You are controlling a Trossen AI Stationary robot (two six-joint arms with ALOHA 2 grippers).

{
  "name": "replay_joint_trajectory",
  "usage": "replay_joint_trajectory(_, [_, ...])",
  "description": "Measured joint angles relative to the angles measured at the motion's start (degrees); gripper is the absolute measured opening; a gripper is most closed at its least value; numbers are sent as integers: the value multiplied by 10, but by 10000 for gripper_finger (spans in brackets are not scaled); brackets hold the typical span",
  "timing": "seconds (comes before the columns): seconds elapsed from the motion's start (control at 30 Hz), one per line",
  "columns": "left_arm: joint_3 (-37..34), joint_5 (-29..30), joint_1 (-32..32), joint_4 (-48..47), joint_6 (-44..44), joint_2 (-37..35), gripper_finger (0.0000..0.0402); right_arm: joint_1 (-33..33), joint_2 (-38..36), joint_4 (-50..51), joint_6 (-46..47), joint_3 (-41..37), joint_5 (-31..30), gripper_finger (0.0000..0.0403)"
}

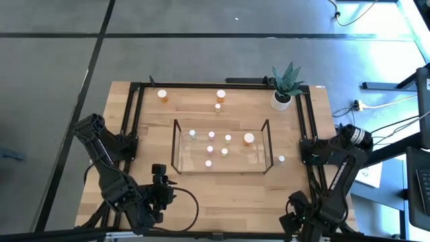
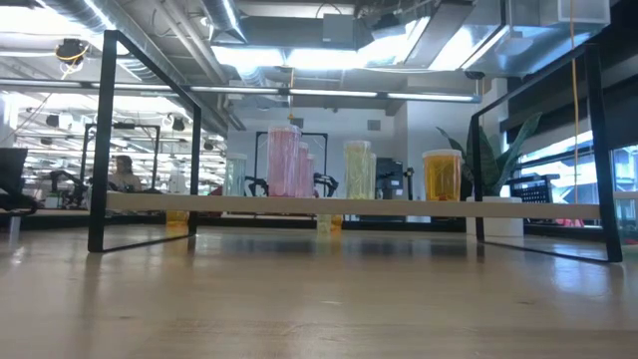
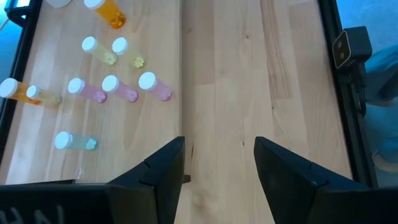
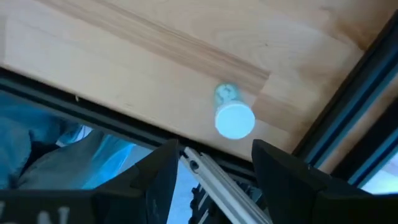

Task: Pick and place medicine bottles onto shelf by color
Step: Put the bottom blue pill bottle on the shelf aligned with the other blue pill bottle

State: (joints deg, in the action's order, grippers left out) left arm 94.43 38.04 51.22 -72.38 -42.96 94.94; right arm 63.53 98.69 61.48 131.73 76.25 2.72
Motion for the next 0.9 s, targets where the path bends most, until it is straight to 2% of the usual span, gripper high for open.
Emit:
replay_joint_trajectory(0.17, [0, 0, -5, 0, 0, 0, 185, 0, 19, 6, -1, 0, 23, 207])
replay_joint_trajectory(0.57, [0, -16, -29, 0, 0, 0, 185, 0, 35, 11, -15, 0, 30, 207])
replay_joint_trajectory(0.9, [0, -17, -30, 0, 0, 0, 185, 0, 35, -69, -17, -68, 31, 207])
